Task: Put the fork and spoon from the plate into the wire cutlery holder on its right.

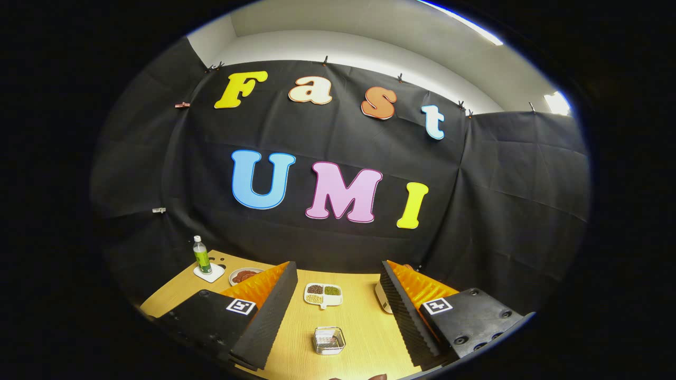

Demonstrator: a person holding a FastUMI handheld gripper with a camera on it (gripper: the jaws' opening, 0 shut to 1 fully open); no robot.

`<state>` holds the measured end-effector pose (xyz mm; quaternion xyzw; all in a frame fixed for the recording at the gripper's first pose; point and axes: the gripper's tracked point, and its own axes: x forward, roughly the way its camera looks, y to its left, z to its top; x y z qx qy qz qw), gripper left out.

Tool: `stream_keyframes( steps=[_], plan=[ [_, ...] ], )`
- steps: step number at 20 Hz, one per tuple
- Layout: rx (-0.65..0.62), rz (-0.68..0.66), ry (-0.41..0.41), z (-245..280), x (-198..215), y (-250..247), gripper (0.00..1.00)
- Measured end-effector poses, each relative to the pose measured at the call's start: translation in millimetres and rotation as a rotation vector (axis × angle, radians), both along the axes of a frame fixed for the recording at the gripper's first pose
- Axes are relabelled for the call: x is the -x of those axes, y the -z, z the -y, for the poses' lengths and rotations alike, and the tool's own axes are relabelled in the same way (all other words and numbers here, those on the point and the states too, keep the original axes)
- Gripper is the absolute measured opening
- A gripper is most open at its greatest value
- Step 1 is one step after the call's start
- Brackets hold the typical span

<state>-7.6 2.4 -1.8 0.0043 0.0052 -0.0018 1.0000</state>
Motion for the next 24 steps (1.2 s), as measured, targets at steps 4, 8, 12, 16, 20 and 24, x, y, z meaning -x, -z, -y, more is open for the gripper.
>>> stream_keyframes(
  steps=[4, 8, 12, 16, 20, 24],
  plan=[
    [-0.004, -0.076, -0.082, -25.5, -4.2, 19.0, 0.98],
    [-0.023, -0.25, -0.219, -72.0, -6.9, 67.0, 0.98],
    [-0.085, -0.446, -0.389, -133.8, 2.2, 126.8, 0.99],
    [-0.107, -0.644, -0.526, -191.6, 17.4, 189.8, 1.0],
    [-0.108, -0.831, -0.593, -232.2, 20.9, 256.7, 0.99],
    [-0.059, -0.958, -0.605, -262.9, 13.9, 313.2, 0.88]
  ],
)
